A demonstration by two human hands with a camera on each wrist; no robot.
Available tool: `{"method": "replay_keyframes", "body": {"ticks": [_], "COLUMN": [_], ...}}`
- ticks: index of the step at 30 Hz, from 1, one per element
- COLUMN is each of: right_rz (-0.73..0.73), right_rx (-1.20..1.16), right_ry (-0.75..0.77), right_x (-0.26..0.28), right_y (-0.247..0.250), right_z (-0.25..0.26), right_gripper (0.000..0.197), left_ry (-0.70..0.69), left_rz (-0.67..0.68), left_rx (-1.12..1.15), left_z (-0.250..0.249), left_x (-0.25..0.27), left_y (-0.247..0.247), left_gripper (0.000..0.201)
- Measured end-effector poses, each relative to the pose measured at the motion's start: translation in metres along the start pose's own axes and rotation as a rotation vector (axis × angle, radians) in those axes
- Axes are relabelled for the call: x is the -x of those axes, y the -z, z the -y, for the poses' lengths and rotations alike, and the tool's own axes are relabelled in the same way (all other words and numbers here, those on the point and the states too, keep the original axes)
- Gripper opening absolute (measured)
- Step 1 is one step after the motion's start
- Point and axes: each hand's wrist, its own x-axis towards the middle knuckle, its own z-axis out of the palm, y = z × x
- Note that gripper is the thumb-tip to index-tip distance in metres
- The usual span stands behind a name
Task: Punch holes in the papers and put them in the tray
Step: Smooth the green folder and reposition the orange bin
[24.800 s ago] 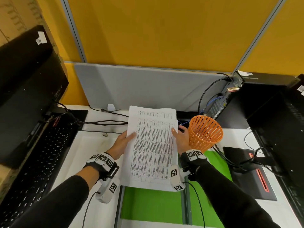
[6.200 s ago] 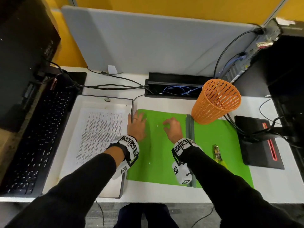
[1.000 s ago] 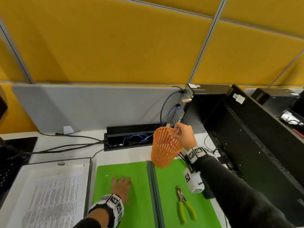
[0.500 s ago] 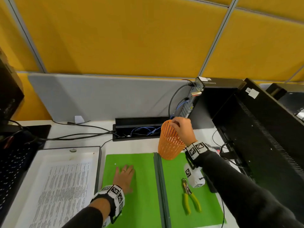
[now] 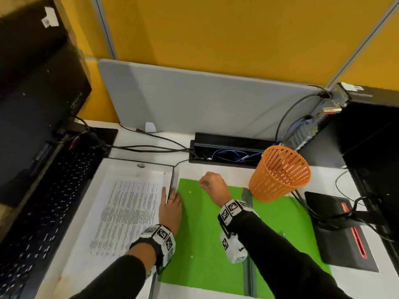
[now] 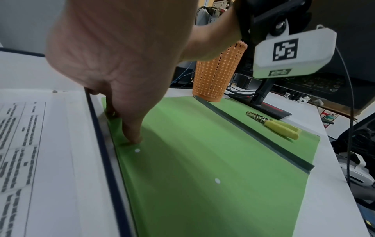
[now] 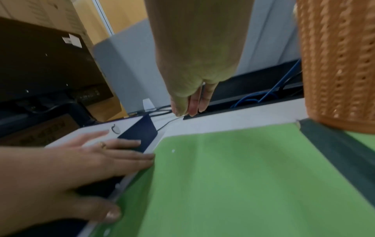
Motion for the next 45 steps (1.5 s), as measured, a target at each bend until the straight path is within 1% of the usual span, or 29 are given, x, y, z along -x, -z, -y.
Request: {"method": "replay_keyframes", "body": {"ticks": [5, 9, 11, 17, 23, 26, 28, 35, 38, 41, 43, 45], "right_rz": [0.073, 0.089, 0.097, 0.106, 0.2, 0.223, 0.225, 0.187, 0.191, 0.173, 0.157, 0.171], "right_rx": [0.065, 0.057, 0.047, 0.106, 0.248, 0.307, 0.343, 0.38, 0.412, 0.355, 0.305, 0.28], "right_ry": [-0.007, 0.005, 0.025, 0.105, 0.232, 0.272, 0.276, 0.263, 0.244, 0.186, 0.178, 0.165], "right_x": [-0.012, -0.023, -0.027, -0.026, -0.028, -0.029, -0.029, -0.025, -0.026, -0.025, -0.024, -0.023], "right_y": [-0.036, -0.048, -0.049, -0.05, -0.045, -0.045, -0.046, -0.05, -0.053, -0.052, -0.05, -0.046], "right_z": [-0.006, -0.009, -0.008, -0.012, -0.009, -0.006, -0.004, -0.003, -0.006, -0.006, -0.003, 0.0], "right_gripper": [0.018, 0.017, 0.015, 0.011, 0.014, 0.012, 0.012, 0.025, 0.02, 0.012, 0.017, 0.024], "left_ry": [0.022, 0.046, 0.049, 0.043, 0.036, 0.03, 0.027, 0.031, 0.027, 0.025, 0.026, 0.028], "left_rz": [-0.046, -0.047, -0.035, 0.006, 0.019, 0.03, 0.031, 0.024, 0.029, 0.034, 0.034, 0.033], "left_rx": [0.107, 0.179, 0.182, 0.145, 0.141, 0.13, 0.123, 0.128, 0.125, 0.118, 0.117, 0.112], "left_z": [0.001, 0.003, 0.004, 0.006, 0.006, 0.006, 0.006, 0.006, 0.006, 0.006, 0.006, 0.006], "left_x": [-0.006, -0.011, -0.012, -0.019, -0.023, -0.022, -0.023, -0.023, -0.024, -0.023, -0.022, -0.022], "left_y": [0.0, -0.002, -0.003, -0.003, -0.002, -0.002, -0.002, -0.004, -0.003, -0.003, -0.003, -0.003], "left_gripper": [0.058, 0.066, 0.074, 0.084, 0.083, 0.085, 0.087, 0.084, 0.087, 0.089, 0.091, 0.092]}}
